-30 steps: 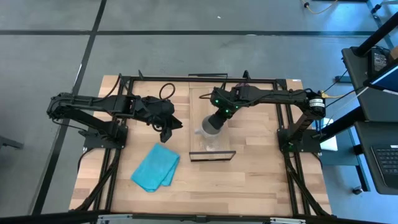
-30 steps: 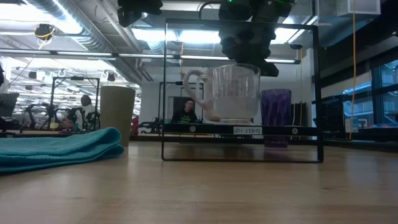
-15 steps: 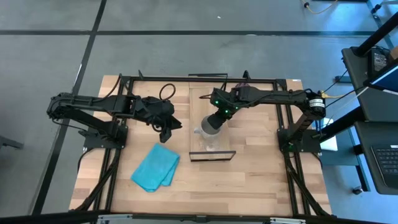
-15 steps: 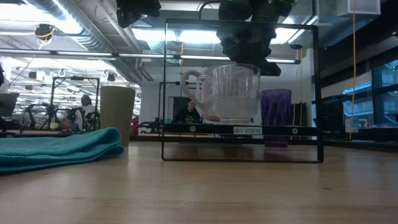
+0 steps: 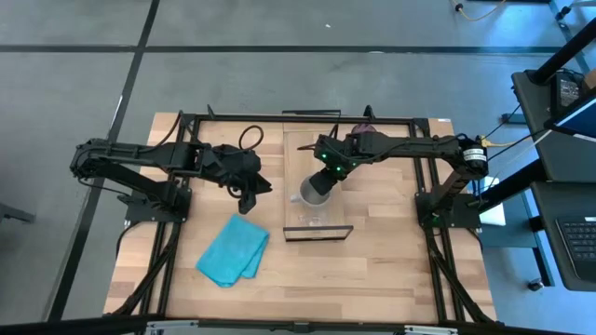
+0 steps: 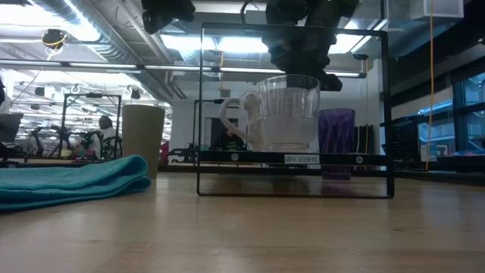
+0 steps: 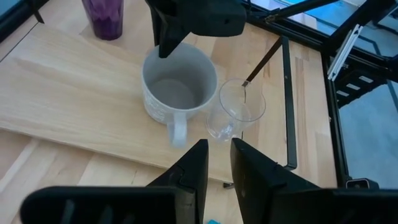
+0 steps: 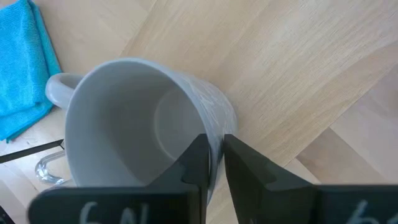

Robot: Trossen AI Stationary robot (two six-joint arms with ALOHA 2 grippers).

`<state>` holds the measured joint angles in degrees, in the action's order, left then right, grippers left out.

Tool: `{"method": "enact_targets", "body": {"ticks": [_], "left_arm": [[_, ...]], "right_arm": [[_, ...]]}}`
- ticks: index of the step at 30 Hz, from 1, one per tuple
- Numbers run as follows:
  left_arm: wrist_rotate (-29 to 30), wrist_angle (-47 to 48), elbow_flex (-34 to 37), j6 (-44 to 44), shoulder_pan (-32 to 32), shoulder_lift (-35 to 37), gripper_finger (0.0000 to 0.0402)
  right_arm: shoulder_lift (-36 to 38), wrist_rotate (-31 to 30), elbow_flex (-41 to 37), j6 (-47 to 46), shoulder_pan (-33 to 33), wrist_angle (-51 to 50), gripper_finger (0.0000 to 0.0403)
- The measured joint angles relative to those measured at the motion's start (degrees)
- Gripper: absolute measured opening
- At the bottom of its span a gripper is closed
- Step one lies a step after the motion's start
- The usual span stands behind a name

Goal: Stack small to large cups/mugs on shelf
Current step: Put the white mug on the shelf

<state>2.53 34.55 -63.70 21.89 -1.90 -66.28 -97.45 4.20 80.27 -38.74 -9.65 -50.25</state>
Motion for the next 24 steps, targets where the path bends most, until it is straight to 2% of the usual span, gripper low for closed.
{"method": "enact_targets", "body": {"ticks": [24], "left_arm": [[0.0, 2.5, 0.0, -1.5, 0.0, 0.0, 0.0063]], "right_arm": [[0.0, 0.6, 0.0, -0.2, 0.0, -2.2, 0.0054]]}}
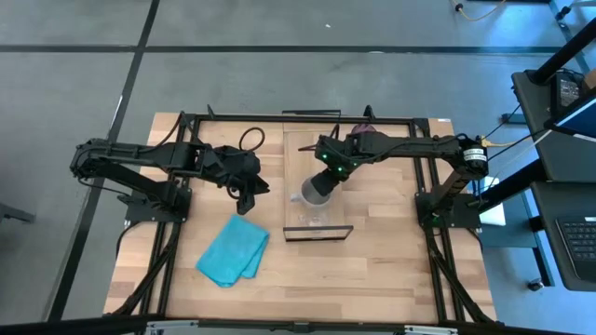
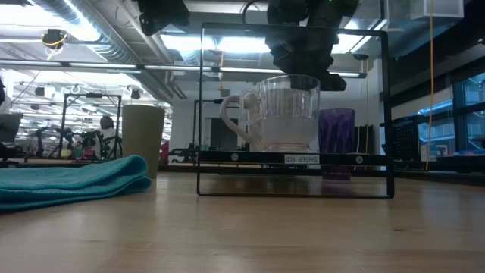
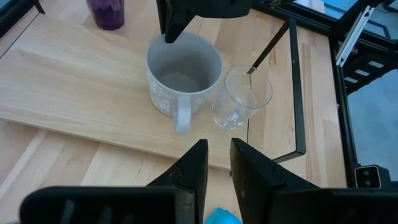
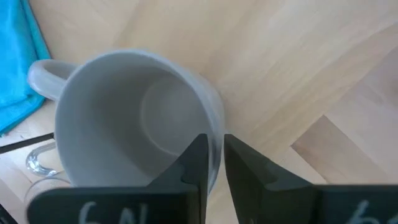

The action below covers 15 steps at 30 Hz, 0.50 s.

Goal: Stack small to large cups/mugs on shelf
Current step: Put the white mug on the shelf, then put the light green cup on the shelf

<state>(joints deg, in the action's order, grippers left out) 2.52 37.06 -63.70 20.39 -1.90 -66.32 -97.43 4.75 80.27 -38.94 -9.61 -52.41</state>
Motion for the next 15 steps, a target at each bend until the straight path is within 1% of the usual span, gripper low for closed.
{"method": "enact_targets", "body": {"ticks": [9, 15], "left_arm": [[0.0, 0.0, 0.0, 0.0, 0.0, 0.0, 0.0063], [0.0, 0.0, 0.0, 0.0, 0.0, 0.0, 0.0063]], "right_arm": [[0.5, -0.1, 0.0, 0.6, 0.0, -1.8, 0.0054], [3.6, -2.8, 0.0, 1.7, 0.0, -2.0, 0.0054]]}}
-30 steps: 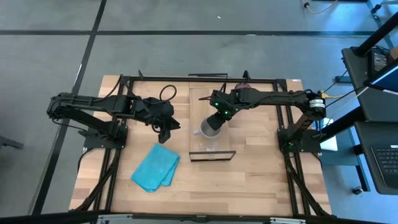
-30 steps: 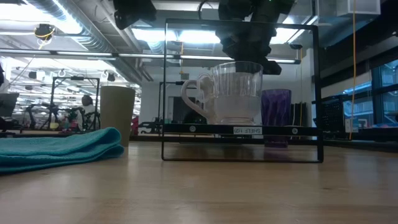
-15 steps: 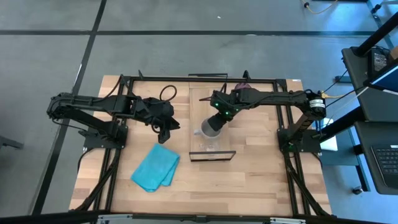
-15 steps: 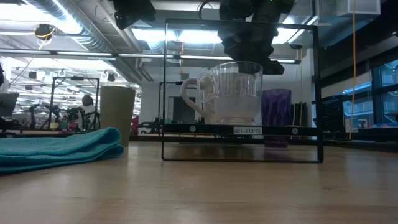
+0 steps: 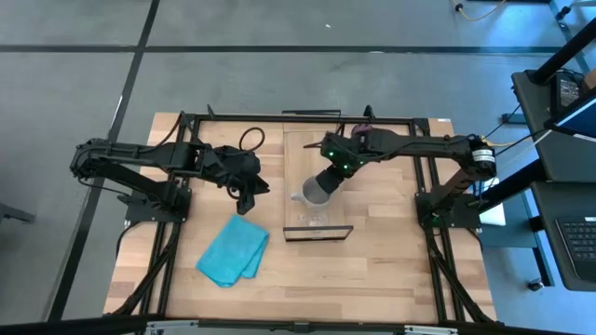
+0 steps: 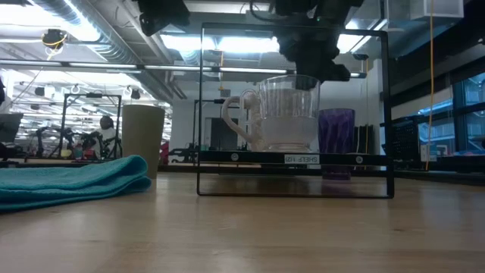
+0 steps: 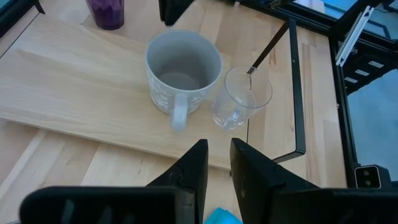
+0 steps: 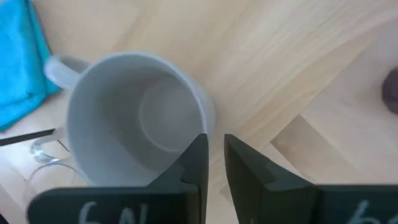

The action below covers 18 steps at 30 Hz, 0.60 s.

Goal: Stack small to large cups/mugs on shelf
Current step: Put the light green cup on the shelf

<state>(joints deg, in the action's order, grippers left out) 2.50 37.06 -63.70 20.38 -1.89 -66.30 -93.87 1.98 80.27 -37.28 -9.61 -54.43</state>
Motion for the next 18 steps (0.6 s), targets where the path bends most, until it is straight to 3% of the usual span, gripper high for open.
{"method": "enact_targets", "body": {"ticks": [13, 18], "left_arm": [[0.4, 0.0, 0.0, -0.1, 0.0, 0.0, 0.0063], [1.9, 0.1, 0.0, -1.5, 0.0, 0.0, 0.0063]], "right_arm": [[7.9, -7.9, 0.0, 2.6, 0.0, 0.9, 0.0054], [9.9, -8.5, 0.0, 3.3, -0.7, 0.9, 0.0054]]}}
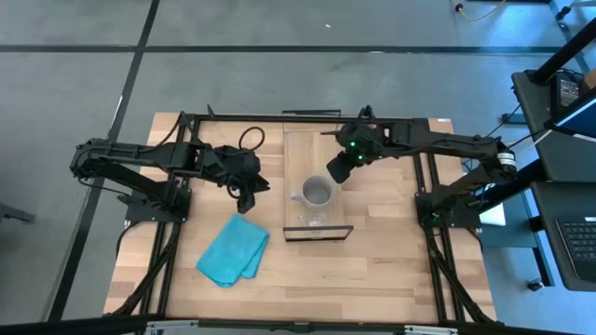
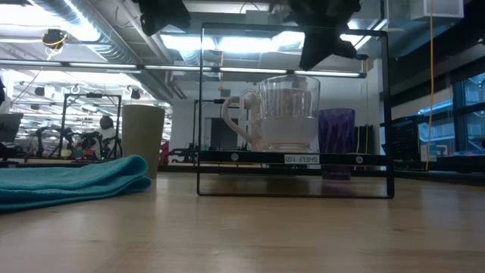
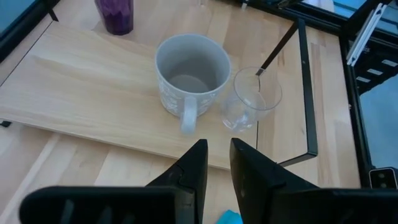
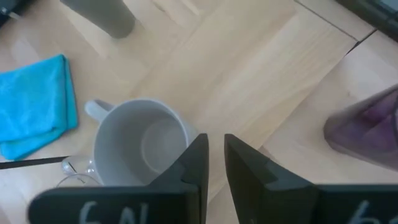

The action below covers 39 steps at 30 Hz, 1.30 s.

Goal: Stack small to large cups/mugs on shelf
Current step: Put the light green cup on the shelf

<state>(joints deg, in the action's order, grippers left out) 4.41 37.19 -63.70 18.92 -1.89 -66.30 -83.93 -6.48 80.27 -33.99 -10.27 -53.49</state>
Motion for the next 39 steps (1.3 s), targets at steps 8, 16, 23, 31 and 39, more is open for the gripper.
{"method": "enact_targets", "body": {"ticks": [8, 16, 23, 31, 39], "left_arm": [[0.3, -0.8, 0.0, 1.6, 0.8, 0.0, 0.0063], [0.8, 13.0, 0.0, 4.8, 7.9, 0.0, 0.0064], [1.0, 20.0, 0.0, 9.3, 11.3, 0.0, 0.0098], [-2.1, 21.3, -0.1, 16.9, 16.7, -2.3, 0.0112], [-4.1, 23.4, -0.1, 16.6, 18.7, -11.0, 0.0111]], "right_arm": [[2.1, -0.5, 0.0, -0.2, -1.1, -0.1, 0.0054], [6.0, -11.6, 0.0, -2.1, -1.3, -0.4, 0.006], [8.6, -15.8, 0.0, -3.4, -2.5, -1.3, 0.0124], [9.6, -16.1, 0.0, 0.1, -7.9, -2.0, 0.0176], [10.1, -13.4, 0.0, 3.0, -12.7, -2.1, 0.0175]]}}
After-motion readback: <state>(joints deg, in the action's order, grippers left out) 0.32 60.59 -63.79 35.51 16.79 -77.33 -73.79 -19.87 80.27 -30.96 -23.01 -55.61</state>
